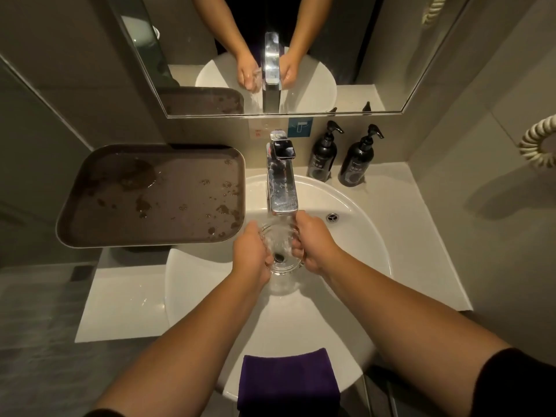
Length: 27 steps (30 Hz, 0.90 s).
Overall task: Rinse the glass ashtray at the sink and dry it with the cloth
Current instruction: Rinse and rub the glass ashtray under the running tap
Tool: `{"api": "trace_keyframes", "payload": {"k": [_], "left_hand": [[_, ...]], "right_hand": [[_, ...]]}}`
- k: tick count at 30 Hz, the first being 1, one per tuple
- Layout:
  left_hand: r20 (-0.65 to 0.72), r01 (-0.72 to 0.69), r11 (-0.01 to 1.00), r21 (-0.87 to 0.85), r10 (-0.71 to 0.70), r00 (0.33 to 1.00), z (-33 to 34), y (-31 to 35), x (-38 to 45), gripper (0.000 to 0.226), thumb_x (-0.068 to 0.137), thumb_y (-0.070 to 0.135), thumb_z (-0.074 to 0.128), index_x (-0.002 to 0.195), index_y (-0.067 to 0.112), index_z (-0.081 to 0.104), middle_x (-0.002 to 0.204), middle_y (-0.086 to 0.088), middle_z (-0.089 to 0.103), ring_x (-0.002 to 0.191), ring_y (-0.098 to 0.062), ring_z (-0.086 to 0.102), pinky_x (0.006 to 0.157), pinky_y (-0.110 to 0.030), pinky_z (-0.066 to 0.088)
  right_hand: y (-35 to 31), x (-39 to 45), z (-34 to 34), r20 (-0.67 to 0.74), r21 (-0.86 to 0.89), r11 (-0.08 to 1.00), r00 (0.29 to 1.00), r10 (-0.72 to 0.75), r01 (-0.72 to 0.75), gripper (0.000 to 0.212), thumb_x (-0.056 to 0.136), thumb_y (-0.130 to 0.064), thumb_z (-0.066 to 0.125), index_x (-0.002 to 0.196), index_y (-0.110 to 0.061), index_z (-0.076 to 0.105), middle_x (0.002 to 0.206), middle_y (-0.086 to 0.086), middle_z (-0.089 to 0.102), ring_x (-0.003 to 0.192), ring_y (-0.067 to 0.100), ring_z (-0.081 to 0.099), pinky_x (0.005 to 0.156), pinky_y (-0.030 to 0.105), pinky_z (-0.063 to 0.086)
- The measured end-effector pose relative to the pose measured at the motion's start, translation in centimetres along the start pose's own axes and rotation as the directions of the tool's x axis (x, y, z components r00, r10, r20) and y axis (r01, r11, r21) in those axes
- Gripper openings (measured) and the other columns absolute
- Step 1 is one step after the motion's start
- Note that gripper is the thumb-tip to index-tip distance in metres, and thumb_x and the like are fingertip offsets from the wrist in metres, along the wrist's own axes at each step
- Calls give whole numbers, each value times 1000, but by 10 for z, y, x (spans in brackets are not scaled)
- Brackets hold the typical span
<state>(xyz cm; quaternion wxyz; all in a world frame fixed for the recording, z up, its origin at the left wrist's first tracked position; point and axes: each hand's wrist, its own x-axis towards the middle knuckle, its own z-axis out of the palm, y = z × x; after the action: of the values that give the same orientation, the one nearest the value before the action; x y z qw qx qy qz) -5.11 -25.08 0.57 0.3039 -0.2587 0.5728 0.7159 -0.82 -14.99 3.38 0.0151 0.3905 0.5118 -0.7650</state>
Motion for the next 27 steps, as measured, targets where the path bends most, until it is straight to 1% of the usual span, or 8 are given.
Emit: {"api": "trace_keyframes", "payload": {"k": [4,8,11,14,17,19,22,27], "left_hand": [[94,-156,952,263,136,986,-7,2,-2,42,97,28,38,58,17,42,42,3,41,38,-16,37,41,-21,32],[312,-363,641,676,197,929,-10,5,11,26,95,14,40,71,14,51,72,-9,49,69,-23,41,65,-34,33],[155,-215,872,440,162,975,-5,8,4,32,90,23,41,59,18,45,54,-3,39,51,-21,34,49,-31,30],[13,33,999,7,-33,999,-1,2,8,27,87,20,45,60,17,49,53,-3,43,43,-18,38,42,-22,32],[38,26,991,129,-31,999,-5,-3,19,22,76,29,53,86,14,64,84,-18,60,71,-33,57,67,-48,51],[131,-129,908,398,83,988,-5,1,17,22,82,31,48,84,15,63,79,-21,61,69,-32,60,69,-42,53],[334,-418,535,735,251,909,-5,6,19,28,96,18,38,83,10,60,61,2,48,57,-19,43,54,-32,36],[10,-68,978,199,67,998,1,-1,4,39,96,26,40,59,14,47,42,2,41,39,-18,36,41,-24,30]], "right_hand": [[12,-1,-6,-16,10,999,999,34,-33,29,90,-13,42,61,-17,39,46,-3,34,36,10,26,36,21,19],[2,1,-4,80,-413,911,997,16,19,32,93,-8,47,63,-15,53,46,0,43,35,11,35,39,19,25],[-3,4,0,81,-343,939,997,-1,29,32,94,-10,46,63,-14,50,46,0,39,39,13,32,40,21,22],[2,3,0,-2,82,997,1000,8,-8,31,95,-15,42,65,-14,49,42,-3,42,33,10,37,34,19,26],[11,4,-4,-68,155,988,998,-6,17,34,93,-12,40,60,-14,45,40,-2,40,30,9,35,31,19,26],[9,8,-8,-46,9,1000,999,-11,11,32,93,-13,42,61,-13,47,42,-2,39,33,11,35,35,19,26],[1,12,-7,89,-417,904,994,-61,93,28,91,-11,54,63,-13,57,43,-2,40,39,13,32,42,22,24],[-1,14,-3,4,-211,977,1000,6,-5,23,93,-20,48,73,-12,55,53,4,45,42,16,37,40,21,27]]}}
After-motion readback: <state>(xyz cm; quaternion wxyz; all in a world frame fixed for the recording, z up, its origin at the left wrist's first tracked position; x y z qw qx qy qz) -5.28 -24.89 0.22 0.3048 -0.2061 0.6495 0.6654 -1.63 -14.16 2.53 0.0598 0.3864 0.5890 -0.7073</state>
